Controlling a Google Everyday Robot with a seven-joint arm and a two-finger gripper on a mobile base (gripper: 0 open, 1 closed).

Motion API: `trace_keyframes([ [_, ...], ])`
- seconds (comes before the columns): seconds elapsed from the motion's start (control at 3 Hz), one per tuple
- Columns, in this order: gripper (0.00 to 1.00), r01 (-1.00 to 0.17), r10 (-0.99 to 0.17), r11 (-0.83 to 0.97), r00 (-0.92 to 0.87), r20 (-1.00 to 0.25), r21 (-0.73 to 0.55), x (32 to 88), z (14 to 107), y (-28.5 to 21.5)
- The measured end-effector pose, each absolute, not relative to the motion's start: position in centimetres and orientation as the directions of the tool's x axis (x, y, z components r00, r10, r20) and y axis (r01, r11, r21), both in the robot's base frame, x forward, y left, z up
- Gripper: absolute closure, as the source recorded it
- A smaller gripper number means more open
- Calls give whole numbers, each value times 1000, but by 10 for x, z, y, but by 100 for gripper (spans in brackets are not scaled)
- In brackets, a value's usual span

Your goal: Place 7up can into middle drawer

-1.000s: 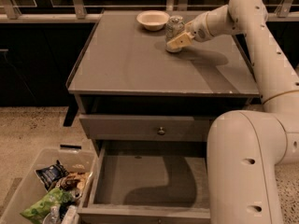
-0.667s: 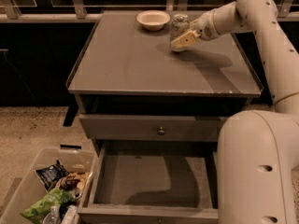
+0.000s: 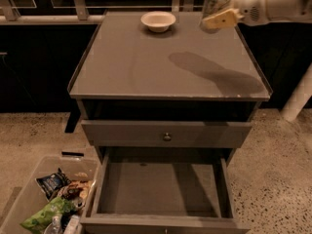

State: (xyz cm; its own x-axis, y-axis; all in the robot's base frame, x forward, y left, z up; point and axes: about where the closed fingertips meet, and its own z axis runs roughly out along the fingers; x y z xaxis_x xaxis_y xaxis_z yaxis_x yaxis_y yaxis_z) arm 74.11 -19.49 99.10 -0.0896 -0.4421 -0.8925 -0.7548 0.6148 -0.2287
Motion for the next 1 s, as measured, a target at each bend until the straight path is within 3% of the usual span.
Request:
trace_keyframes([
  [0.33,100,-689,-401,671,-24,-916,-275,674,1051,-209],
  [0.67,100,-674,-406,698,-94,-909,-242,614,1041,-215],
  [1.0,100,-698,-421,688,-161,-893,-198,603,998,-210],
])
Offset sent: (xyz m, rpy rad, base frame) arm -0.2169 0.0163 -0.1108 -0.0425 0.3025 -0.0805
